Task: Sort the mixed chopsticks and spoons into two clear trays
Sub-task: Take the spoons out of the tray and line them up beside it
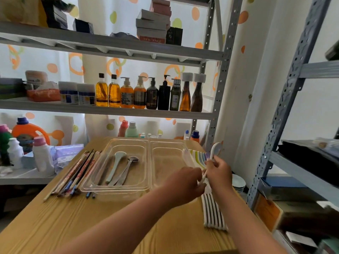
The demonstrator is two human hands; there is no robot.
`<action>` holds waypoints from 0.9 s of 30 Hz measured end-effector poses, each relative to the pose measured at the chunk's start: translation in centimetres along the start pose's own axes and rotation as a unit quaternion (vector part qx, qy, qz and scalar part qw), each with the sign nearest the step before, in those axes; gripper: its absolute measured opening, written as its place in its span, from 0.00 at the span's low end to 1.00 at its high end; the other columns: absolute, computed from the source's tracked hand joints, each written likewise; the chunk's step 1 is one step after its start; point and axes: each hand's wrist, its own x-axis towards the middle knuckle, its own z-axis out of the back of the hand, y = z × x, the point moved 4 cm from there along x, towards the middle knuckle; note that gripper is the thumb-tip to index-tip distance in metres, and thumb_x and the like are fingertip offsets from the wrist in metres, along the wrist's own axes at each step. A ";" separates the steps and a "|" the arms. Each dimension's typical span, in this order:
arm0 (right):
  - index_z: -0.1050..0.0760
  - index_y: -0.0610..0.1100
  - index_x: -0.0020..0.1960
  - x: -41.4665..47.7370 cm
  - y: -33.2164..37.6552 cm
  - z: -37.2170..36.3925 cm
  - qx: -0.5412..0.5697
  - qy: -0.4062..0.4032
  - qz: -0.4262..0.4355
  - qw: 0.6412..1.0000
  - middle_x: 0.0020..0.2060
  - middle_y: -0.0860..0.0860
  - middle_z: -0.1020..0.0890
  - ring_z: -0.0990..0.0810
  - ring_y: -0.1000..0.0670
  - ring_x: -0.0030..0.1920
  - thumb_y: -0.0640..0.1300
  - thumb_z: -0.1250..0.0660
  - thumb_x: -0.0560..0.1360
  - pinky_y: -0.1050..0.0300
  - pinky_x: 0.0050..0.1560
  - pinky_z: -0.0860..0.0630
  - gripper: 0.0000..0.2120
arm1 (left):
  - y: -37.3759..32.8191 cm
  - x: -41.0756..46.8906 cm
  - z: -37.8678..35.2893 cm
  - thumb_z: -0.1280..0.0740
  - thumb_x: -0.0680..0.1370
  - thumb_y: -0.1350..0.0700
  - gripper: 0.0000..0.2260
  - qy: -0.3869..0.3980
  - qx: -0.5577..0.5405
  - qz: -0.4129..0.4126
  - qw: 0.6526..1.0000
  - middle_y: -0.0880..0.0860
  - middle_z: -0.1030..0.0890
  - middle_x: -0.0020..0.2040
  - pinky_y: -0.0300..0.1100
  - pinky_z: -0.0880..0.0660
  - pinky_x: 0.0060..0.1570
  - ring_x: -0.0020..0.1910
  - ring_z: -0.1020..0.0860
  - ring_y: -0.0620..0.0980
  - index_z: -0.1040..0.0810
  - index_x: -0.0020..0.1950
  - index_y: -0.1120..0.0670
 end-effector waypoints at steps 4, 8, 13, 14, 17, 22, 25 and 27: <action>0.31 0.41 0.69 0.0 -1.1 2.0 -0.033 -0.016 -0.014 0.999 0.54 0.45 0.19 0.19 0.48 0.47 0.44 0.38 0.79 0.51 0.49 0.21 0.19 | -0.8 0.0 -0.4 0.35 0.76 0.43 0.15 0.049 0.006 -0.051 0.997 0.48 0.20 0.49 0.37 0.32 0.39 0.43 0.27 0.43 0.26 0.58 0.49; 0.27 0.40 0.65 -0.5 -2.4 3.9 -0.128 -0.011 -0.021 0.991 0.54 0.43 0.18 0.20 0.45 0.51 0.42 0.36 0.76 0.43 0.54 0.23 0.18 | 0.6 0.2 0.4 0.35 0.77 0.44 0.12 0.033 -0.019 -0.049 0.998 0.47 0.19 0.45 0.31 0.32 0.37 0.39 0.25 0.40 0.24 0.56 0.48; 0.22 0.33 0.55 -1.6 -2.9 5.4 -0.251 0.004 0.015 0.968 0.48 0.38 0.18 0.21 0.40 0.50 0.38 0.34 0.74 0.48 0.50 0.25 0.12 | 6.1 0.3 2.6 0.36 0.79 0.52 0.06 -0.086 -0.060 0.069 0.992 0.46 0.20 0.42 0.39 0.22 0.45 0.39 0.22 0.43 0.22 0.53 0.50; 0.21 0.32 0.53 -1.7 -3.2 5.4 -0.269 0.009 0.017 0.963 0.48 0.37 0.18 0.21 0.40 0.49 0.38 0.34 0.74 0.47 0.50 0.24 0.12 | 7.6 0.3 3.1 0.36 0.79 0.53 0.06 -0.116 -0.070 0.106 0.985 0.46 0.20 0.41 0.41 0.22 0.45 0.39 0.22 0.44 0.21 0.53 0.51; 0.22 0.31 0.52 -1.8 -3.9 5.2 -0.315 0.030 0.014 0.949 0.47 0.36 0.18 0.21 0.39 0.50 0.38 0.34 0.74 0.46 0.51 0.25 0.11 | 11.8 -0.4 3.9 0.37 0.79 0.53 0.07 -0.186 -0.086 0.209 0.956 0.45 0.20 0.38 0.43 0.23 0.48 0.42 0.20 0.47 0.20 0.54 0.50; 0.25 0.29 0.55 -1.5 -5.2 4.7 -0.334 0.043 0.010 0.942 0.51 0.33 0.21 0.23 0.37 0.54 0.38 0.36 0.73 0.43 0.53 0.26 0.15 | 15.8 -1.9 3.3 0.38 0.78 0.56 0.10 -0.197 -0.121 0.334 0.914 0.55 0.18 0.51 0.47 0.25 0.51 0.49 0.21 0.56 0.23 0.58 0.53; 0.23 0.29 0.51 -1.4 -5.3 4.6 -0.346 0.050 0.012 0.937 0.49 0.33 0.20 0.22 0.38 0.51 0.39 0.36 0.74 0.45 0.50 0.26 0.13 | 16.4 -1.9 2.9 0.38 0.78 0.55 0.10 -0.201 -0.159 0.365 0.895 0.56 0.19 0.52 0.47 0.27 0.50 0.49 0.22 0.55 0.25 0.58 0.54; 0.25 0.34 0.39 -1.1 -5.5 4.6 -0.369 0.062 0.008 0.927 0.40 0.36 0.20 0.21 0.40 0.43 0.41 0.36 0.74 0.49 0.41 0.27 0.10 | 16.7 -1.7 2.6 0.38 0.78 0.54 0.10 -0.187 -0.161 0.369 0.896 0.55 0.20 0.51 0.49 0.25 0.52 0.49 0.22 0.55 0.26 0.58 0.54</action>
